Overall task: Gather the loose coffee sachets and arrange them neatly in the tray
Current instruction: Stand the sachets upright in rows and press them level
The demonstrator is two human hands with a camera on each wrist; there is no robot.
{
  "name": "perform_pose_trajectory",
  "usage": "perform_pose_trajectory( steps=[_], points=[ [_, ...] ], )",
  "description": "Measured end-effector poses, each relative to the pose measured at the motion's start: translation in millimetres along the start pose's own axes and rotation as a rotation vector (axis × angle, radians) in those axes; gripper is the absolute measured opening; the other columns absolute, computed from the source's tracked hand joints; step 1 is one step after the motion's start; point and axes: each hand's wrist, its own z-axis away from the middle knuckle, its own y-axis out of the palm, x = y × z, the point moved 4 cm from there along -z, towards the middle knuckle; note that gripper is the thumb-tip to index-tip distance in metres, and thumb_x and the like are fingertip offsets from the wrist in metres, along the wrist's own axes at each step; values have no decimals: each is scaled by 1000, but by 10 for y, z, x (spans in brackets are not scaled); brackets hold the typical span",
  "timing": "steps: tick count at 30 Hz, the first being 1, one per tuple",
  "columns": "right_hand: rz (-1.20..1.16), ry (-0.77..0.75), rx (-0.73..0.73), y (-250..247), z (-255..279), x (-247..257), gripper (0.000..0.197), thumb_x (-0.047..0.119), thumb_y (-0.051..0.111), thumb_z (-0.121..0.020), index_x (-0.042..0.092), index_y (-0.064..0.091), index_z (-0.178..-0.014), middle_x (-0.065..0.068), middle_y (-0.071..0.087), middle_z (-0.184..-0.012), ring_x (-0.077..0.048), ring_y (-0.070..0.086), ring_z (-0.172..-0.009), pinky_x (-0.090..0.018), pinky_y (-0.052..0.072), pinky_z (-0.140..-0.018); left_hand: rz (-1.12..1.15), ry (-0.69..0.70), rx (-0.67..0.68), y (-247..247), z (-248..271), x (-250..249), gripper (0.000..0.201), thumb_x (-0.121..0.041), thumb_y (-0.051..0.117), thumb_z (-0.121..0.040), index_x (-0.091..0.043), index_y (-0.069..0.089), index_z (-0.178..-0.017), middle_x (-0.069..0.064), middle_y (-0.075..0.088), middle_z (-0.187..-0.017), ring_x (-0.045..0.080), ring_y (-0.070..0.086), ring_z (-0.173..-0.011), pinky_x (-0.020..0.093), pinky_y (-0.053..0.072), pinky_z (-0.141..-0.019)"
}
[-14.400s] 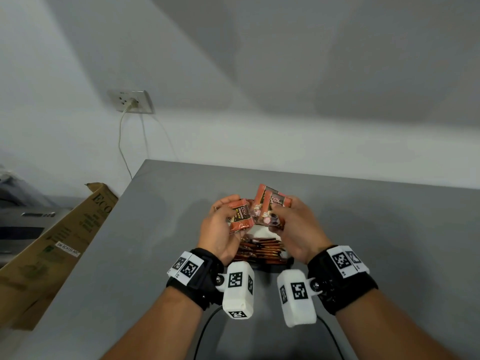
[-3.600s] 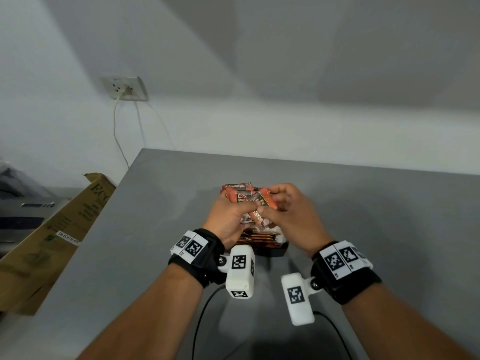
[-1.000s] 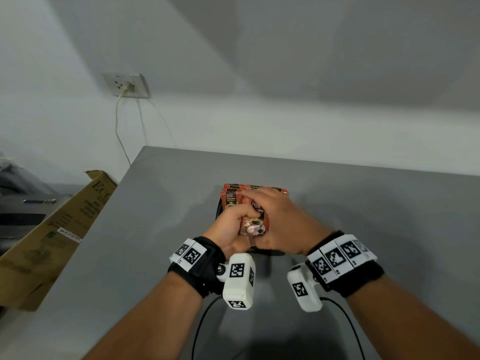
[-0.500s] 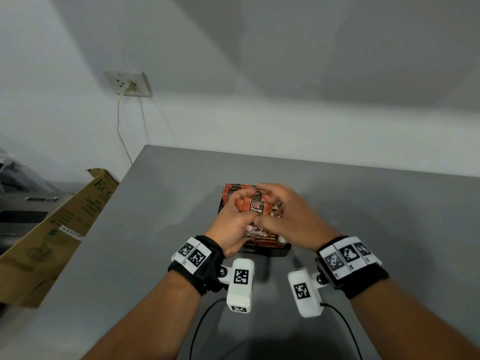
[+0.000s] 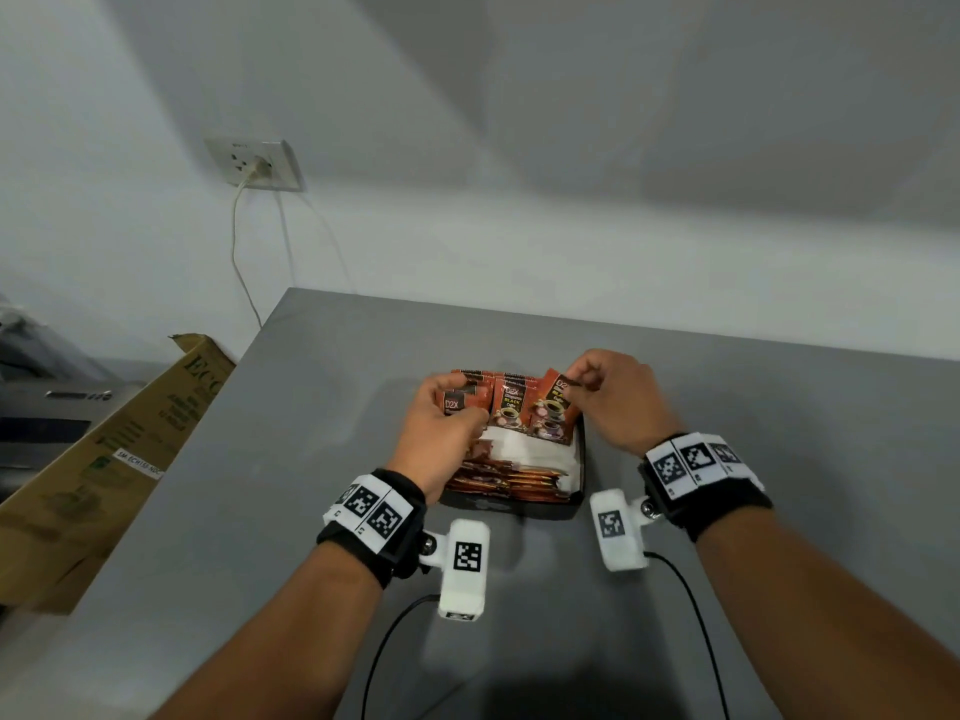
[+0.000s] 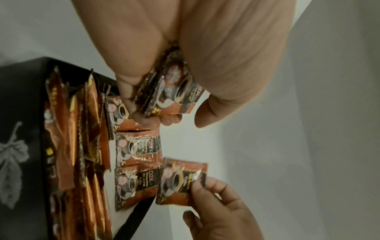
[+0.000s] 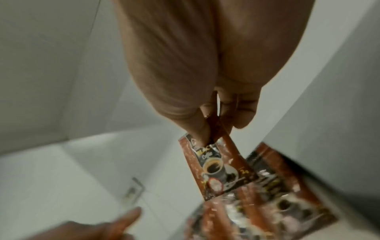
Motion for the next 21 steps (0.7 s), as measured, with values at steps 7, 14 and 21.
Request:
perform_pose_trajectory(
  steps=[7,14,21],
  points=[
    [334,-11,180,446,-182,-225,26,10,68,-88,33,60,-78,5,71,-92,-18,70,-85,-36,60,-78,-51,-28,-12,-98,-30,55,43,6,62,-87,-17,53,-123,6,69,-90,15,63,-59,33,51,-59],
    [411,-50,141,454,-222,-253,21,4,56,-93,19,71,-96,-4,69,-98,-23,66,-87,-42,59,-80,-53,-52,19,-145,-5,103,38,6,59,-91,-13,54,-123,9,68,-103,8,68,-61,24,53,-53],
    [495,-192,102,458,-245,-268,23,8,58,-95,21,76,-99,-2,65,-90,-20,58,-91,-39,54,-82,-42,-76,23,-87,-18,123,43,12,50,-86,-20,56,-115,5,65,-93,14,63,-69,31,51,-59]
  ],
)
